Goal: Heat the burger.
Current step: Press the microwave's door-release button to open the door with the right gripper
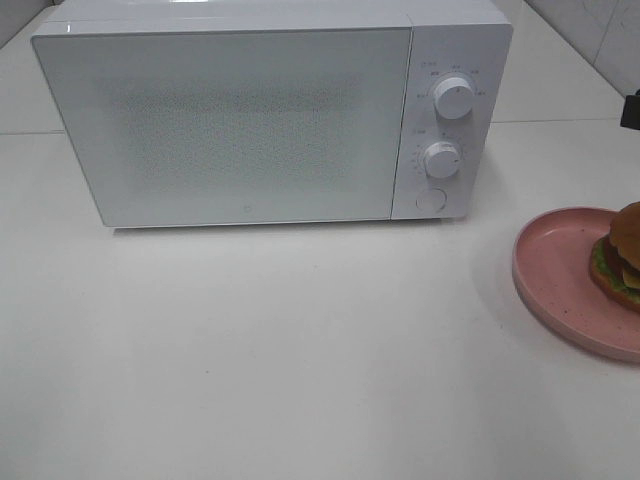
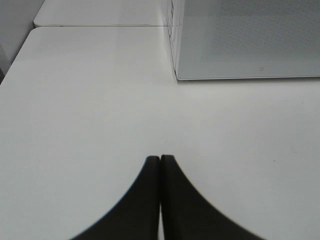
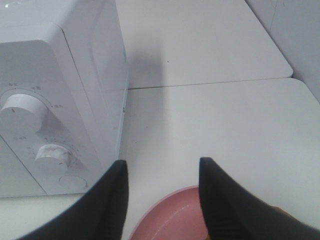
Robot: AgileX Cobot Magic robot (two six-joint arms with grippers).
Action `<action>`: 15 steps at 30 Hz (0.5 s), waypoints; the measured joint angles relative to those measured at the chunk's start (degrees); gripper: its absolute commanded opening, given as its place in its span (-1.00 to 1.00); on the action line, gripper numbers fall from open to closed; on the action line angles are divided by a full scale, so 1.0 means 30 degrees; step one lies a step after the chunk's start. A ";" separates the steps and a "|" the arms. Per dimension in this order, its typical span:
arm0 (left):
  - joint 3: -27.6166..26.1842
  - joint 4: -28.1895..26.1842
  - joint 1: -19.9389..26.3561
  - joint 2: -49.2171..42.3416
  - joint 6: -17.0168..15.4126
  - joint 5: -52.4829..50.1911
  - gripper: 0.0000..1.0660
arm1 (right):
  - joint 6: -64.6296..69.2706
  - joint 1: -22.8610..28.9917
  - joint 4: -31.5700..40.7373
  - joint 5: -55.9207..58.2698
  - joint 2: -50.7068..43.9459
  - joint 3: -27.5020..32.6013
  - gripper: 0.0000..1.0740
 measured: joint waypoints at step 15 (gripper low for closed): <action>0.0000 0.0000 0.0000 0.0000 0.0000 0.0000 -1.00 | 0.0134 0.6646 0.0038 -0.4068 0.4660 0.0000 -0.60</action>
